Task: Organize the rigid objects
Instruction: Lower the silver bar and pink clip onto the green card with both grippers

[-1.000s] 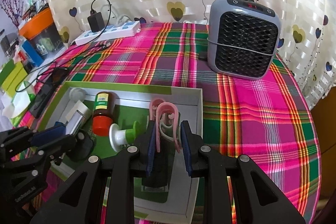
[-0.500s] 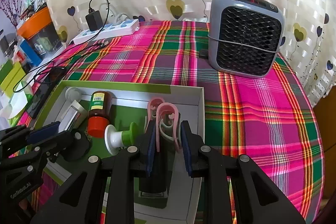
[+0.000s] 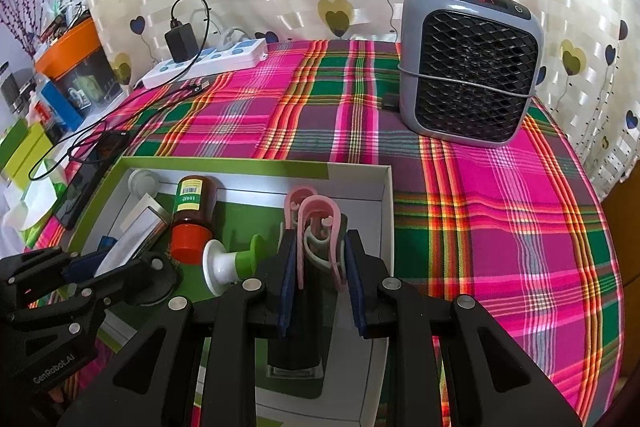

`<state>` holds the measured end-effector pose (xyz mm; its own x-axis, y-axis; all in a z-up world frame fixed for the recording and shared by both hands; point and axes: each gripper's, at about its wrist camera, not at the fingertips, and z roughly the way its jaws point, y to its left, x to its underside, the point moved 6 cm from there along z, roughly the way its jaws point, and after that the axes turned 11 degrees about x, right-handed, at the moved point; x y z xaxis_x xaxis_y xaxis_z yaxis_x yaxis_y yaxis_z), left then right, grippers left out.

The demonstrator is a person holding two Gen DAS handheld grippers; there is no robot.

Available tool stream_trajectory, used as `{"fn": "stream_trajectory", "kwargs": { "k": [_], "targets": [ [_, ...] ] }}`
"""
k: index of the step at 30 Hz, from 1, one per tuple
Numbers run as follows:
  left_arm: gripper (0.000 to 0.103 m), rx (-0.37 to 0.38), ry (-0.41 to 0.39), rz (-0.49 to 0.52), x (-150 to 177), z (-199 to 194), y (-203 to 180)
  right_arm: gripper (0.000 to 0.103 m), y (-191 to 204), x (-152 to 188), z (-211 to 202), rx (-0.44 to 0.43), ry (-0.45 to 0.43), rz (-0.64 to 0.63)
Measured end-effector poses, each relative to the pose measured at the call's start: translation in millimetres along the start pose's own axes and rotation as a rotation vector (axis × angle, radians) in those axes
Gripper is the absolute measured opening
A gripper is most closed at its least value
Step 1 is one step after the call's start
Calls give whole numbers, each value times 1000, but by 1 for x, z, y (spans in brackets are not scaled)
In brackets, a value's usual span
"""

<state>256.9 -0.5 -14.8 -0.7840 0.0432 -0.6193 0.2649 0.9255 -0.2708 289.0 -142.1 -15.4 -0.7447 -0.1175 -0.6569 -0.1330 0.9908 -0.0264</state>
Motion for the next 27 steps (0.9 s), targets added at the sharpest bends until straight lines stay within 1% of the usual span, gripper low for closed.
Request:
{"fn": "stream_trajectory", "kwargs": {
  "k": [10,13,15,27],
  "targets": [
    [34,-6,0,-3,0,-1,1,25,1,0,1,-7,0,4],
    [34,-7,-1,-2,0,-1,1,26,2,0,0,-7,0,2],
    [34,-10,-2,-1,0,-1,1,35,2,0,1,-7,1,3],
    [34,-30,-20,10,0,-8,-1,37,3,1,-2,-4,-11,7]
  ]
}}
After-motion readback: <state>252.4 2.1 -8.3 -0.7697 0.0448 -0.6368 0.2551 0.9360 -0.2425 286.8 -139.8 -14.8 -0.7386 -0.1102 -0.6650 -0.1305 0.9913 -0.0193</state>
